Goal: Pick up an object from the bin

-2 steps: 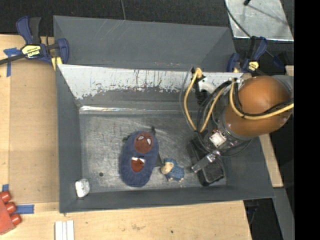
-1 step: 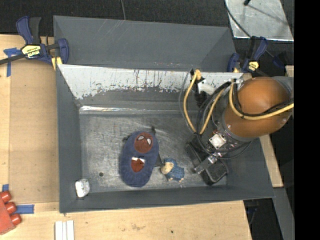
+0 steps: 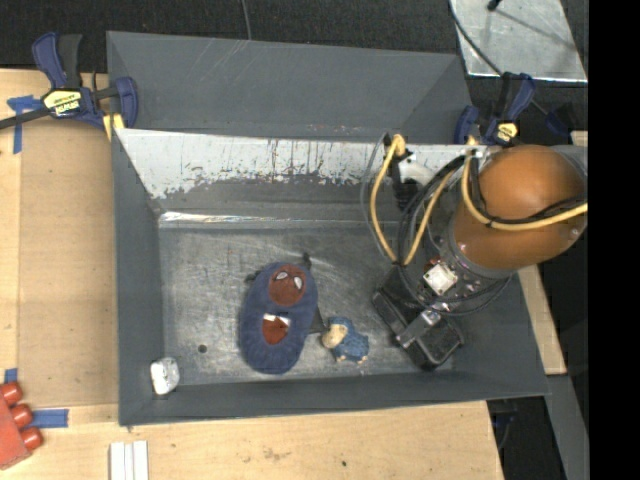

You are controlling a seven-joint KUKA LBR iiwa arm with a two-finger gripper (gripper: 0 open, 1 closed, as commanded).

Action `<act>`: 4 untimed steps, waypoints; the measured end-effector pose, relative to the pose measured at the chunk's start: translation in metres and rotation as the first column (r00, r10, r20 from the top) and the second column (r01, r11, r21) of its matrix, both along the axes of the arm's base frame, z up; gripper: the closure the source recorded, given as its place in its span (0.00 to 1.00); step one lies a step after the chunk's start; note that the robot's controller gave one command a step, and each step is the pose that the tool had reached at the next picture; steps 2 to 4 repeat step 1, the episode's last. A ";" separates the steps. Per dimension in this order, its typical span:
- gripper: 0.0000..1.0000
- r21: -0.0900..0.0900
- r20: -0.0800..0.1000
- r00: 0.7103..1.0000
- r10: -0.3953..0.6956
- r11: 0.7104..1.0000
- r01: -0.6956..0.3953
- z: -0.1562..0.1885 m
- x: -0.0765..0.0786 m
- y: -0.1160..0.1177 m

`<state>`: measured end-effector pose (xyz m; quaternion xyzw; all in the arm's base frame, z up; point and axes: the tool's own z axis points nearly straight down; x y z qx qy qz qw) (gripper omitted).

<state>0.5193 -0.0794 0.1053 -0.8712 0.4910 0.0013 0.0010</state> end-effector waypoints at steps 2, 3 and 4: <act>1.00 -0.002 0.003 1.000 -0.003 1.000 0.003 0.075 0.000 0.000; 1.00 -0.002 0.003 1.000 -0.003 1.000 0.003 0.075 0.000 0.000; 1.00 -0.002 0.003 1.000 -0.003 1.000 0.003 0.075 0.000 0.000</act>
Offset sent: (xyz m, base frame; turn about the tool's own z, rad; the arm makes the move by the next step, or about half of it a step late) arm 0.0002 0.0000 0.0735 0.0000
